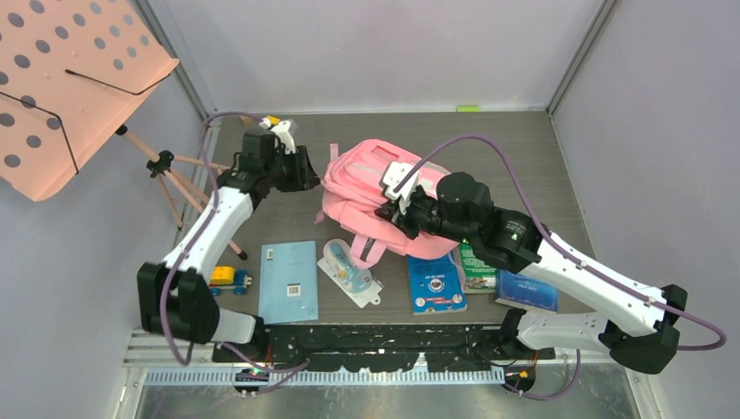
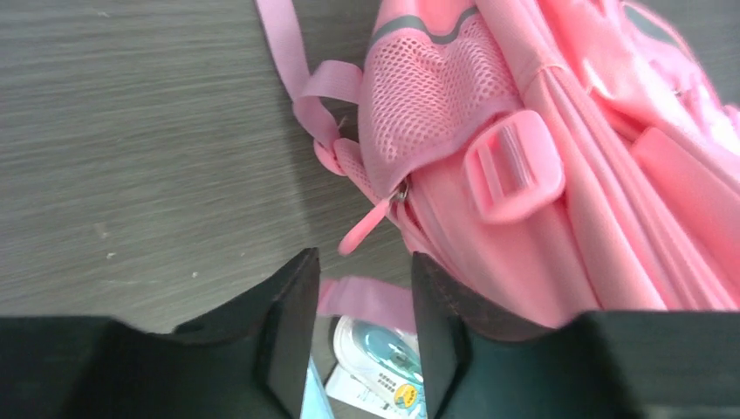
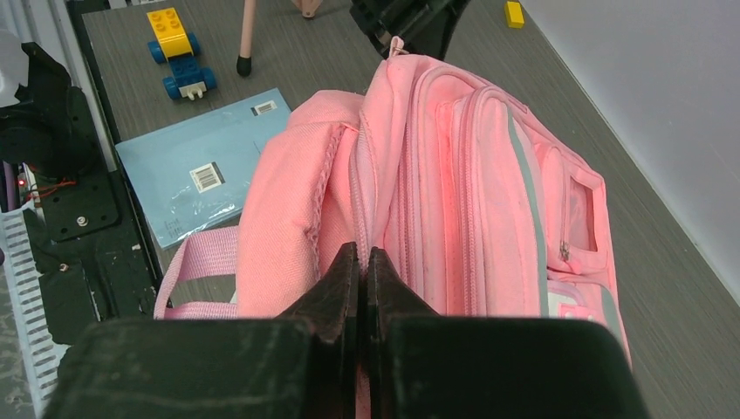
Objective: Pack the student bag
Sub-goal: Unzip the student bag at the center of the board.
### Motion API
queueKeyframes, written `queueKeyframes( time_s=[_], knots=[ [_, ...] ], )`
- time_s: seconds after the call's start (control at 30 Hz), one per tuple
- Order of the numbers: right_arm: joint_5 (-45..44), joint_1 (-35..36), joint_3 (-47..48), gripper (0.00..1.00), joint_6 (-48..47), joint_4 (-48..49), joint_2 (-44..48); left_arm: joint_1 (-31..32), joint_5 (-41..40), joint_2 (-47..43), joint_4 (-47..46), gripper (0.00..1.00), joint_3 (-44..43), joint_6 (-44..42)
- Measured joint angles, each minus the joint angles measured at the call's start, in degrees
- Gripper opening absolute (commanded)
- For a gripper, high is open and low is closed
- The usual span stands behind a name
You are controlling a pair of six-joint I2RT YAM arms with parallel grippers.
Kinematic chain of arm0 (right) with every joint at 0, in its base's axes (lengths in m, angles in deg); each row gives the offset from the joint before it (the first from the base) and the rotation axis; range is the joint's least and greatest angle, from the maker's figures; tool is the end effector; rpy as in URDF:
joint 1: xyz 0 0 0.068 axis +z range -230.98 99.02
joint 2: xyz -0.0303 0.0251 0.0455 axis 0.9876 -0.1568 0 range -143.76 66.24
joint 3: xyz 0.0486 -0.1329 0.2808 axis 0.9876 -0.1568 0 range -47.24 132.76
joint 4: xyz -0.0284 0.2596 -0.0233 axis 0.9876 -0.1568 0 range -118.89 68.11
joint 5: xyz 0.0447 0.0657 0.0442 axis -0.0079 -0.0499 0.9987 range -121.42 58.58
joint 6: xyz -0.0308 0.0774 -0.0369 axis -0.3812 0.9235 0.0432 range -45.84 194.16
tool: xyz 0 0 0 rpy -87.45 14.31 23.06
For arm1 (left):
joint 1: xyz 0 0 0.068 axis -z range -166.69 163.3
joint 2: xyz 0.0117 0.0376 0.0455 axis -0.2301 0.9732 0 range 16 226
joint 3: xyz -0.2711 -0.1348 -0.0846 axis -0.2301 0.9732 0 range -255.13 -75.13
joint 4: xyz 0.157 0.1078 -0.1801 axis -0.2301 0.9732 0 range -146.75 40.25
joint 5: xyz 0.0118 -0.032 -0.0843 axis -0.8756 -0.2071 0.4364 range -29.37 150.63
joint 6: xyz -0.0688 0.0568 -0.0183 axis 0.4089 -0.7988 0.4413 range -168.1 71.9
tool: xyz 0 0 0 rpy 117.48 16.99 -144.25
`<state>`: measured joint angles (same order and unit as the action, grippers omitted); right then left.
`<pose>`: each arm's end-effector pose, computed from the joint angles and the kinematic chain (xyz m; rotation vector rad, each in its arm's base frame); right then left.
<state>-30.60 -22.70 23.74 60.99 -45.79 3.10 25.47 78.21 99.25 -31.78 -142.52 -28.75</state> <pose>0.1391 0.2271 0.4372 -1.1110 1.5271 0.5577 0.3385 -0.0981 0.3094 0.0184 2.3246 -0.6334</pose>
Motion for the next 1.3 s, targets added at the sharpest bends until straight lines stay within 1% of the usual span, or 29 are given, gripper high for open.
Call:
queueKeyframes(
  time_s=[0.03, 0.1, 0.17, 0.23, 0.33, 0.47, 0.53, 0.57, 0.6, 0.63, 0.67, 0.7, 0.77, 0.8, 0.97, 1.03, 1.1, 1.2, 1.3],
  knots=[
    [-0.02, 0.02, -0.28, 0.00, 0.00, 0.26, 0.22, -0.11, -1.38, -2.73, 0.22, 0.64, 1.03, -0.74],
    [-0.11, 0.02, -1.18, 0.00, 0.00, 0.68, 0.83, -0.28, -3.45, -8.09, 0.52, 0.69, 2.34, -2.38],
    [-0.68, 0.09, -2.84, 0.00, 0.07, 2.08, 1.38, -0.33, -5.11, -13.62, 0.57, 0.73, 2.78, -3.87],
    [-1.42, 0.42, -5.18, 0.00, 0.02, 4.26, 1.49, -0.33, -5.88, -17.84, 0.48, 0.74, 3.06, -5.29],
    [-2.45, 0.85, -8.85, 0.01, -0.24, 7.04, 0.52, -0.22, -5.31, -21.90, 0.07, 0.75, 4.87, -7.39],
    [-4.26, 0.79, -12.96, 0.01, -0.96, 10.23, -4.15, 0.76, -2.64, -24.33, -0.46, 0.77, 9.92, -9.92],
    [-5.46, 0.50, -14.75, 0.05, -1.42, 11.85, -6.97, 1.53, -1.07, -24.57, -0.44, 0.78, 11.91, -11.04],
    [-6.01, 0.33, -15.37, 0.18, -1.51, 12.31, -8.07, 1.81, -0.52, -24.57, -0.44, 0.78, 12.41, -11.34],
    [-6.73, 0.07, -15.89, 0.27, -1.49, 12.79, -9.27, 2.10, 0.09, -24.57, -0.35, 0.79, 12.76, -11.80],
    [-7.26, -0.09, -16.09, 0.49, -1.16, 13.18, -9.99, 2.32, 0.59, -24.57, -0.35, 0.79, 12.87, -12.20],
    [-8.17, -0.26, -16.20, 0.59, -0.66, 13.57, -10.58, 2.54, 1.05, -24.57, -0.50, 0.80, 12.87, -12.52],
    [-9.42, -0.37, -16.20, 0.72, 0.22, 13.88, -10.75, 2.75, 1.38, -24.57, -0.63, 0.80, 12.87, -12.72],
    [-11.87, -0.66, -16.17, 0.81, 2.38, 15.28, -10.60, 3.30, 2.03, -24.48, -0.74, 0.81, 12.87, -13.40],
    [-13.42, -0.70, -16.17, 0.83, 3.69, 16.15, -10.40, 3.65, 2.12, -24.33, -0.74, 0.82, 12.87, -13.70],
    [-21.79, -0.94, -16.17, 0.84, 14.14, 16.17, -7.91, 6.80, 1.31, -23.43, -0.37, 0.85, 12.87, -15.28],
    [-27.04, -1.09, -16.17, 0.84, 21.05, 13.77, -6.19, 8.50, -0.11, -23.56, -0.11, 0.85, 12.87, -16.00],
    [-31.56, -1.20, -16.13, 0.84, 27.91, 10.21, -4.66, 9.88, -1.64, -24.24, -0.15, 0.85, 13.25, -16.90],
    [-38.16, -2.40, -16.13, 0.84, 41.79, 1.27, -1.88, 11.26, -3.23, -26.12, -0.35, 0.85, 15.37, -17.05],
    [-40.74, -4.85, -16.96, 0.84, 54.34, -5.75, 1.14, 12.74, -4.61, -26.47, -0.15, 0.85, 16.68, -17.07]
  ],
)
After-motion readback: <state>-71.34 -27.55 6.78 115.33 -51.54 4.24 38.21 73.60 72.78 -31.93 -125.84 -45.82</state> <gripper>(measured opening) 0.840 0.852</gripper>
